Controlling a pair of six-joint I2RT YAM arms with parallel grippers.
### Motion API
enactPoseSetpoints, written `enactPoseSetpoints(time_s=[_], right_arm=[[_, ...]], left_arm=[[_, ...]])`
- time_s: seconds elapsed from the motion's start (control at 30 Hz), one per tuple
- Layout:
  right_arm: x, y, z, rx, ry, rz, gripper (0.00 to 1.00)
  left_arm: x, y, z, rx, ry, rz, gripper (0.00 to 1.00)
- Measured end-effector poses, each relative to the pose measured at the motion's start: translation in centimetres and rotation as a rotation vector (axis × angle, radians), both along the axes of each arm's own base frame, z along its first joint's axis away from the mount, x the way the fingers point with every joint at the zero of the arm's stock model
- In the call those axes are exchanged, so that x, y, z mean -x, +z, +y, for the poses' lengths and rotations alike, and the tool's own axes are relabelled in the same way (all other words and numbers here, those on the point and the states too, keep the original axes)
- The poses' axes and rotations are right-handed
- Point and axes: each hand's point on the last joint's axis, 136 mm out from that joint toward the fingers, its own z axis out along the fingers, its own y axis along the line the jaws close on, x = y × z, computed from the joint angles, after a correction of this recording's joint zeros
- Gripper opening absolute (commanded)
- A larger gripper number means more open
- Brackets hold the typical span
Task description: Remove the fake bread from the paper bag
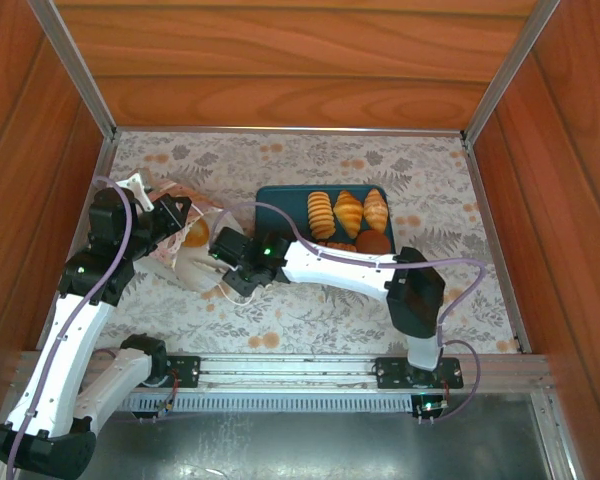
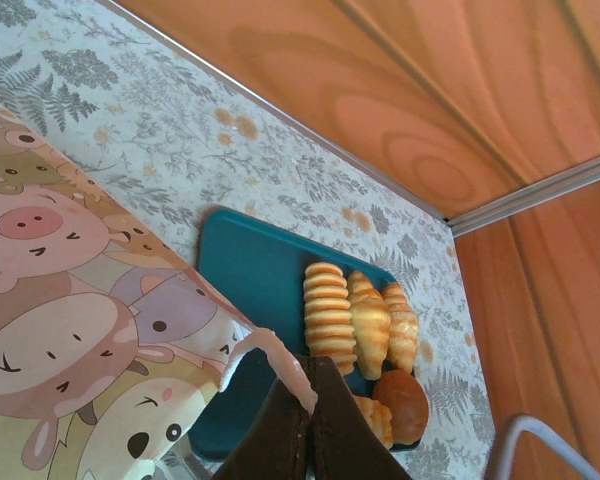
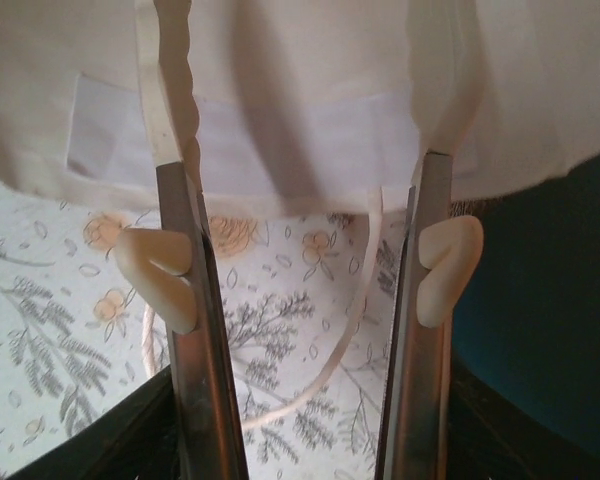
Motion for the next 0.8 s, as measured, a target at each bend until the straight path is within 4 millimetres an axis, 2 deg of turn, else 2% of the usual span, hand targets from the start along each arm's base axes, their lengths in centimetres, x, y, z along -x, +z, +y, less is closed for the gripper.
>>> enactPoseSetpoints(time_s=[0.23, 0.5, 0.8], right_arm=[[-2.7, -0.6, 1.9, 0.027, -0.044, -0.055, 0.63], [-3.9, -1.1, 2.5, 0.046, -0.039, -0.085, 0.66], [-4.6, -2.8, 3.3, 0.071, -0.024, -0.089, 0.67]], left_arm=[[0.0, 0.0, 0.0, 0.000, 0.000, 0.001, 0.00], [0.0, 0.0, 0.0, 0.000, 0.000, 0.001, 0.00], [0.0, 0.0, 0.0, 0.000, 0.000, 0.001, 0.00]])
